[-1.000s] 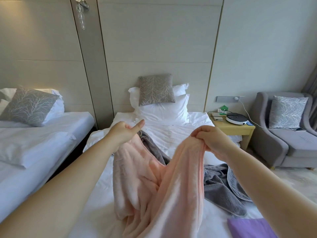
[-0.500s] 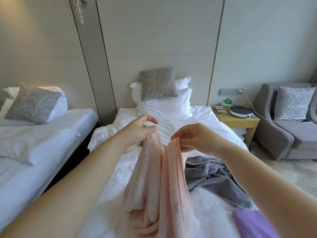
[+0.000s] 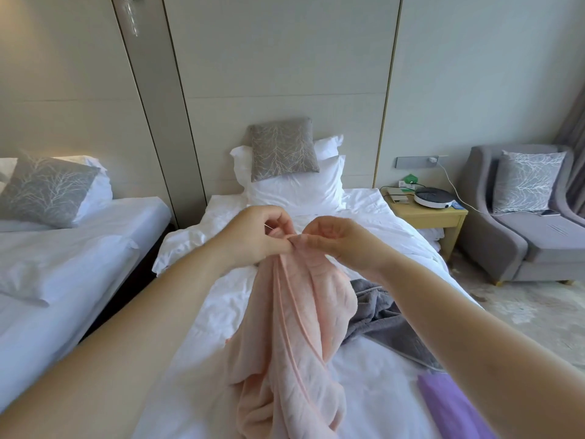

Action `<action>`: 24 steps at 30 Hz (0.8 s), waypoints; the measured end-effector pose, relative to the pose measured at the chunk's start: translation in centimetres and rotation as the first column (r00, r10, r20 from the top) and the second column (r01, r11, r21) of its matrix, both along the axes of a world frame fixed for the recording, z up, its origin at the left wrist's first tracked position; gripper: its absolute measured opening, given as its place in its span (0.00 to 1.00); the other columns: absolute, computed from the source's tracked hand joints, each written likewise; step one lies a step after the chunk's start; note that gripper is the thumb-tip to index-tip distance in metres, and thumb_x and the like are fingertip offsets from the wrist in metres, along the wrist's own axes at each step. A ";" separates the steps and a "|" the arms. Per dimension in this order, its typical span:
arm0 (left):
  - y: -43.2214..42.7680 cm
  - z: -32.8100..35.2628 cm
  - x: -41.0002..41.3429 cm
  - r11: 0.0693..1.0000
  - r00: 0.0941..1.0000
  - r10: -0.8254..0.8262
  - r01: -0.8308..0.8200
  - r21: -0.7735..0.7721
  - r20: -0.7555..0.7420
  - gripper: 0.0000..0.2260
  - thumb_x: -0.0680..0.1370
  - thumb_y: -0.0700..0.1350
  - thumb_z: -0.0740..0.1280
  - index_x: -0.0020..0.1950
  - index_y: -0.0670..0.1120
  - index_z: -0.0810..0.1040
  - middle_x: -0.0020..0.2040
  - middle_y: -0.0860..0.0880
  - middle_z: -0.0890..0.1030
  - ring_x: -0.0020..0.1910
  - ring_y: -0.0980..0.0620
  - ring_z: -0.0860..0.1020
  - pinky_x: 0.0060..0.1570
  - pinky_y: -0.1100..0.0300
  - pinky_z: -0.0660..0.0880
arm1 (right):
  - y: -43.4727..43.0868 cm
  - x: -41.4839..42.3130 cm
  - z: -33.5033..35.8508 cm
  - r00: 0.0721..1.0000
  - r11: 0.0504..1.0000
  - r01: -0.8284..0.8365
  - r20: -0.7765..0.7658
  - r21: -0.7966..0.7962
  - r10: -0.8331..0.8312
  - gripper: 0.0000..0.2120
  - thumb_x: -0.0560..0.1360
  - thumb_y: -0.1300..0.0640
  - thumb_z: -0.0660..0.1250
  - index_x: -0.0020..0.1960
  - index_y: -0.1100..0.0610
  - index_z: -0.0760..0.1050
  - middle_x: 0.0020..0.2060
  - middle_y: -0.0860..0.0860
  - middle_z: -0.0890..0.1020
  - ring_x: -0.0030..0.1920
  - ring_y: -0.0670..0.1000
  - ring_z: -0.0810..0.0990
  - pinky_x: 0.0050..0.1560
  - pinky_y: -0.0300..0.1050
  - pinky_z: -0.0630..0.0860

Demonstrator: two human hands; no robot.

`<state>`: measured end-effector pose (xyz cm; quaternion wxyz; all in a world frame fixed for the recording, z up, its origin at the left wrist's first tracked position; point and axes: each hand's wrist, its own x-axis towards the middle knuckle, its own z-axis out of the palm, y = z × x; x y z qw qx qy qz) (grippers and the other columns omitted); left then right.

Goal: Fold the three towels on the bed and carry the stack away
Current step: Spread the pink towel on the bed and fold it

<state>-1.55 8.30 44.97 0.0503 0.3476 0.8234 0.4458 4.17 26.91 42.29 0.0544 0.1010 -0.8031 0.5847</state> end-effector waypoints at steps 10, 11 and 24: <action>-3.0 5.3 -3.1 0.962 0.982 0.110 -0.066 0.266 -0.152 0.16 0.70 0.26 0.66 0.38 0.48 0.74 0.35 0.51 0.70 0.35 0.56 0.67 0.39 0.67 0.66 | 1.4 1.0 -3.1 0.924 0.594 -0.320 0.381 0.738 0.023 0.19 0.68 0.39 0.71 0.55 0.44 0.72 0.44 0.37 0.75 0.47 0.44 0.74 0.47 0.37 0.68; -3.3 5.4 -3.5 0.951 0.975 0.149 -0.096 0.293 -0.165 0.17 0.70 0.26 0.66 0.37 0.49 0.74 0.35 0.52 0.71 0.35 0.57 0.68 0.40 0.66 0.67 | 1.2 0.9 -3.3 0.930 0.522 -0.321 0.367 0.790 0.017 0.21 0.69 0.43 0.72 0.58 0.48 0.72 0.42 0.38 0.74 0.45 0.45 0.74 0.43 0.33 0.67; -5.6 1.9 -6.4 0.854 0.850 0.487 -0.416 0.311 -0.202 0.14 0.70 0.32 0.66 0.35 0.51 0.76 0.34 0.52 0.77 0.34 0.53 0.73 0.36 0.63 0.67 | 3.7 1.7 0.2 0.977 0.228 -0.173 0.197 0.958 -0.085 0.21 0.70 0.36 0.67 0.51 0.51 0.73 0.43 0.43 0.75 0.42 0.45 0.74 0.44 0.41 0.71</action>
